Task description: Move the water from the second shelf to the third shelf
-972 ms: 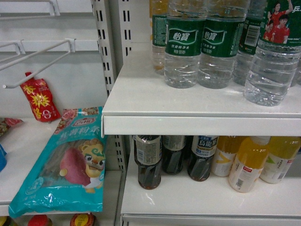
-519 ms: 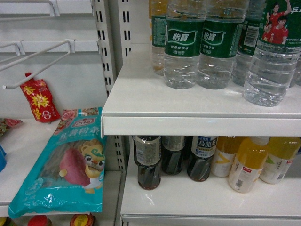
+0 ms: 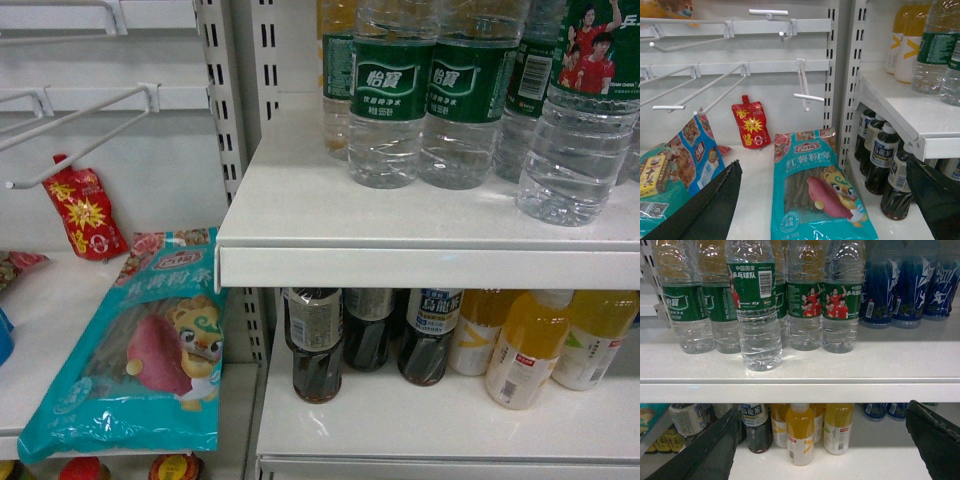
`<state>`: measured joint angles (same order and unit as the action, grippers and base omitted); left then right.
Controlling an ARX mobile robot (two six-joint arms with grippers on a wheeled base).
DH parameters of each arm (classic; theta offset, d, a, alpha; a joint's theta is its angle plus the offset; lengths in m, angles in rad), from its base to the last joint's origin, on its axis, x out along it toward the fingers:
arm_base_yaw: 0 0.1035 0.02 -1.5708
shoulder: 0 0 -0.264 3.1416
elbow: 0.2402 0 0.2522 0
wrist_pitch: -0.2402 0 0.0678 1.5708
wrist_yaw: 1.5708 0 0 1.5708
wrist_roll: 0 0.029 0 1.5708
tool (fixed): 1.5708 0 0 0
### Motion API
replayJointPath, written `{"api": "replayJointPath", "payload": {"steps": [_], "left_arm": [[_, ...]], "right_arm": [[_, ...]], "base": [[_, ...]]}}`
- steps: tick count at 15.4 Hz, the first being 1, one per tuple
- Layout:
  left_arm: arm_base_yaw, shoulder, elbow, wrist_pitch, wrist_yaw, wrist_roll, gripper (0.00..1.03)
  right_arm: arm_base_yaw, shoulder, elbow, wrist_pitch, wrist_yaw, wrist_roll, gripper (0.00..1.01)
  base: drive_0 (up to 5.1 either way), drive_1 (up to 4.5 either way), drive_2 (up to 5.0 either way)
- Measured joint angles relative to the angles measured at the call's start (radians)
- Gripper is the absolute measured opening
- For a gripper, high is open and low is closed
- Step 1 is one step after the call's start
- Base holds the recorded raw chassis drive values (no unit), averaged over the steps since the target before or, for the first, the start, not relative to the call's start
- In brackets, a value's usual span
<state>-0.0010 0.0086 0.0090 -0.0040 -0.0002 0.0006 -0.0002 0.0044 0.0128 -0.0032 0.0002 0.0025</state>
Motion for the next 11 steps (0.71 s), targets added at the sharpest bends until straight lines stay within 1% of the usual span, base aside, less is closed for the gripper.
{"api": "replayJointPath", "payload": {"steps": [11], "left_arm": [[0.0,0.0,0.0,0.003,-0.001,0.0,0.98]], "right_arm": [[0.0,0.0,0.0,0.002,0.0,0.0,0.98]], "base": [[0.0,0.0,0.0]]}}
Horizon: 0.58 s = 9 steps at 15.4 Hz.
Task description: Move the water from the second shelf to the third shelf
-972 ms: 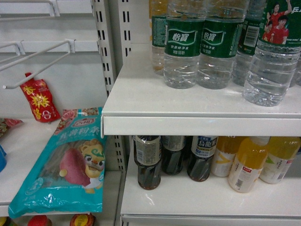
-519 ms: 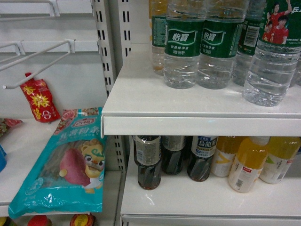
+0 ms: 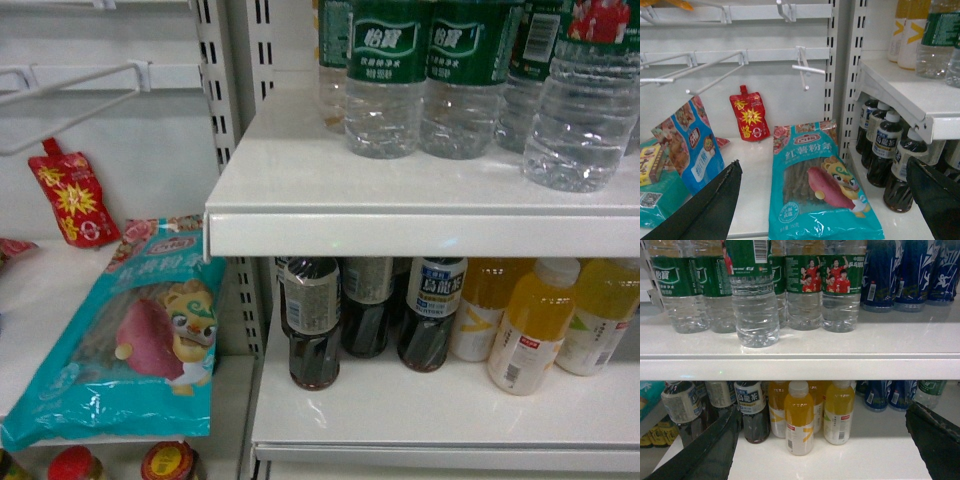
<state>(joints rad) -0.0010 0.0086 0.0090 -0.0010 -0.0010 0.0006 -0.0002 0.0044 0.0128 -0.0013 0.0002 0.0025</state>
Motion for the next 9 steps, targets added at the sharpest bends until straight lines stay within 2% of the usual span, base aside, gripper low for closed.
{"api": "replayJointPath", "payload": {"steps": [9], "left_arm": [[0.0,0.0,0.0,-0.002,0.001,0.0,0.98]], "right_arm": [[0.0,0.0,0.0,-0.002,-0.001,-0.001,0.98]], "base": [[0.0,0.0,0.0]]}}
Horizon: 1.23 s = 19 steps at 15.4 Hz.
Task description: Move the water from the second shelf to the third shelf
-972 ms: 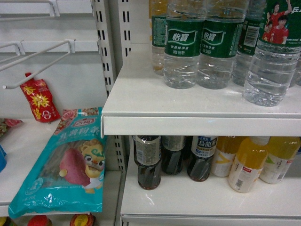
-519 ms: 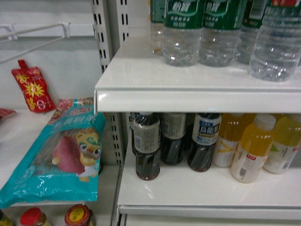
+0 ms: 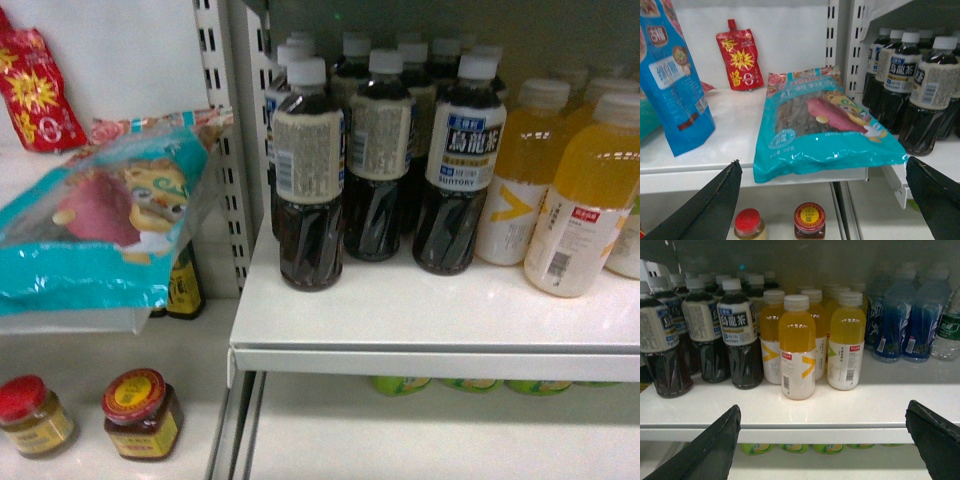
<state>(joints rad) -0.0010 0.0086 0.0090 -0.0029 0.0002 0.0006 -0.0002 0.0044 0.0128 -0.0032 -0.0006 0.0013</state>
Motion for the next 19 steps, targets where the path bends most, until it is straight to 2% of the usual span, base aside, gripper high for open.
{"api": "replayJointPath", "payload": {"steps": [19], "left_arm": [[0.0,0.0,0.0,-0.003,0.0,0.0,0.98]], "right_arm": [[0.0,0.0,0.0,-0.002,0.0,0.0,0.98]], "base": [[0.0,0.0,0.0]]}}
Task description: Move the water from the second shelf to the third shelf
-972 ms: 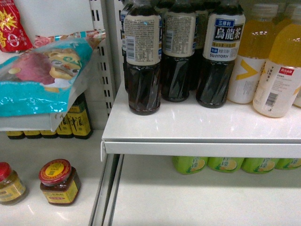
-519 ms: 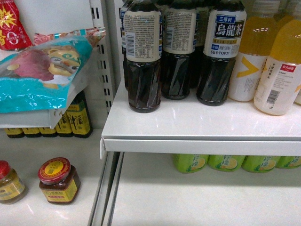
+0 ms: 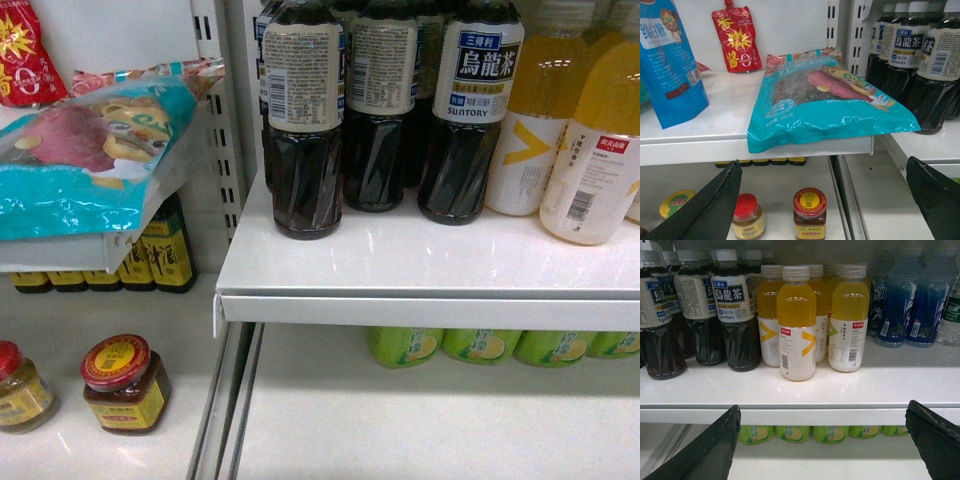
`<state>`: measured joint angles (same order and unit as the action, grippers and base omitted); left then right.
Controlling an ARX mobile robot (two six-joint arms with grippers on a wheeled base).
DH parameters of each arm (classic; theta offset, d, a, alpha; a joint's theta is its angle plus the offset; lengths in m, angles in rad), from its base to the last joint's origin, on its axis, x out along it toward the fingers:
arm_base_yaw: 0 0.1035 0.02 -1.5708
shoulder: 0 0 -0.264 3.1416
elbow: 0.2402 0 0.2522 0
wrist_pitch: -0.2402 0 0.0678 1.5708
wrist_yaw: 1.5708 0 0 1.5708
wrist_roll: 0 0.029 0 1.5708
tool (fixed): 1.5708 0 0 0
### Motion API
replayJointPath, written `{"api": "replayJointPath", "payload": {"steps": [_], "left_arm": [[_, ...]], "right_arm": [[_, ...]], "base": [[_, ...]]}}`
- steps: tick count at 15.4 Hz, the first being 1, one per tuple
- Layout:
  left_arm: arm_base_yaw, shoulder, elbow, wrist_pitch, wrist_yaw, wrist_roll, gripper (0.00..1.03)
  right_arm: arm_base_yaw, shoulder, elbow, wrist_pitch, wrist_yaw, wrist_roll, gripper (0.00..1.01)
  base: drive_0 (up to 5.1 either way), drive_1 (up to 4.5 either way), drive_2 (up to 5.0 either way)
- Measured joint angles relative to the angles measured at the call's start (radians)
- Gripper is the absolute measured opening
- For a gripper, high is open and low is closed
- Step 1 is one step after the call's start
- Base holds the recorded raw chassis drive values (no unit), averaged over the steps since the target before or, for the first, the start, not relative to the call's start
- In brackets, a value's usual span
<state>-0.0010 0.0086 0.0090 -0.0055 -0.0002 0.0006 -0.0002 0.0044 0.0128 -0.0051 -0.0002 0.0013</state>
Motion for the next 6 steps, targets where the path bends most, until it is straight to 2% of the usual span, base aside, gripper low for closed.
{"api": "replayJointPath", "payload": {"steps": [6], "left_arm": [[0.0,0.0,0.0,0.0,0.0,0.0,0.98]], "right_arm": [[0.0,0.0,0.0,0.0,0.0,0.0,0.98]], "base": [[0.0,0.0,0.0]]}}
